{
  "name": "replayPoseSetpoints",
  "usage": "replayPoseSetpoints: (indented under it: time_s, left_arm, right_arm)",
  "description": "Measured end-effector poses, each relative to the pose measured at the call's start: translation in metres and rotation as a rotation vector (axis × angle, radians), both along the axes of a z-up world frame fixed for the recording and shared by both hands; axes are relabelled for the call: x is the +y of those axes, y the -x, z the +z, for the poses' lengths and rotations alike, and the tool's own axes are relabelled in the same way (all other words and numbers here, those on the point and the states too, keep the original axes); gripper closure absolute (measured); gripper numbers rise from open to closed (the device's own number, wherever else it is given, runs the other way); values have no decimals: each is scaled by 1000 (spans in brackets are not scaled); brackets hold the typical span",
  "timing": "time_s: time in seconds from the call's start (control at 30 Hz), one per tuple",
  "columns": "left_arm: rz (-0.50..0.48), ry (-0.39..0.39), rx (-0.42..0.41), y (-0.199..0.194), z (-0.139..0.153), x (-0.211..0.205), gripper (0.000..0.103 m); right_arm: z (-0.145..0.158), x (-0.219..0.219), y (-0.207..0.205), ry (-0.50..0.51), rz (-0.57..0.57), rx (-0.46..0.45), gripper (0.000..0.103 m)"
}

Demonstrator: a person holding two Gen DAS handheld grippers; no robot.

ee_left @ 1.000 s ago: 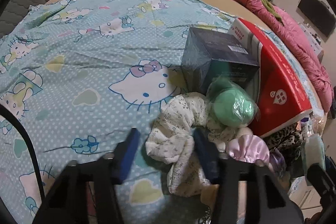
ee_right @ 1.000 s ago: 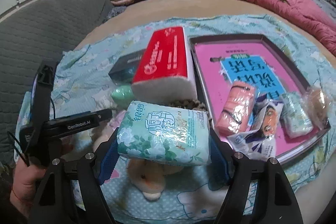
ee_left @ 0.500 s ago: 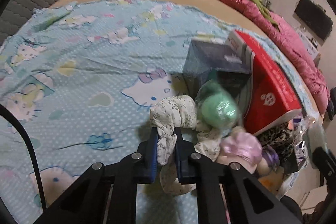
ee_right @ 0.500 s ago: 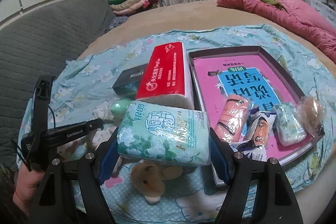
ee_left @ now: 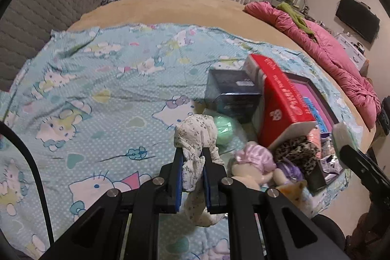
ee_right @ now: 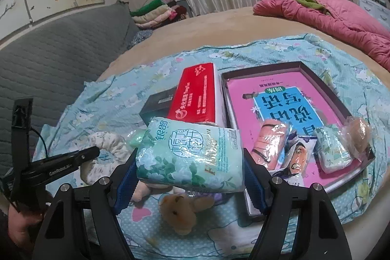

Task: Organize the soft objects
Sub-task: 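Carry the scrunchie with the left tool while the right tool carries the tissue pack over the tray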

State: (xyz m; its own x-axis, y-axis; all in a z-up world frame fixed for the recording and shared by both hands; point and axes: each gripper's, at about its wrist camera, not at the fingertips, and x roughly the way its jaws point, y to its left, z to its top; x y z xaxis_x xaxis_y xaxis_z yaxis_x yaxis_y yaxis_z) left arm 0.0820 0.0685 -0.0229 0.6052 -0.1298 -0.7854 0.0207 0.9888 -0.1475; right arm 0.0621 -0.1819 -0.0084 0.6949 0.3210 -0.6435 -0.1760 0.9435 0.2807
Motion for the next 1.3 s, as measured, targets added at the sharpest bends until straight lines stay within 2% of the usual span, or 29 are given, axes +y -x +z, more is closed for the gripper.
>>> replayPoseSetpoints:
  time_s: [0.4, 1.13, 1.3]
  left_arm:
    - [-43, -16, -73, 22, 51, -24, 89]
    - [-176, -59, -133, 37, 99, -109, 89]
    - [-186, -71, -123, 36, 103, -124, 89]
  right_arm:
    - [16, -9, 12, -11, -13, -42, 25]
    - [48, -52, 24, -37, -106, -107, 25]
    - [53, -63, 25, -6, -127, -119, 25]
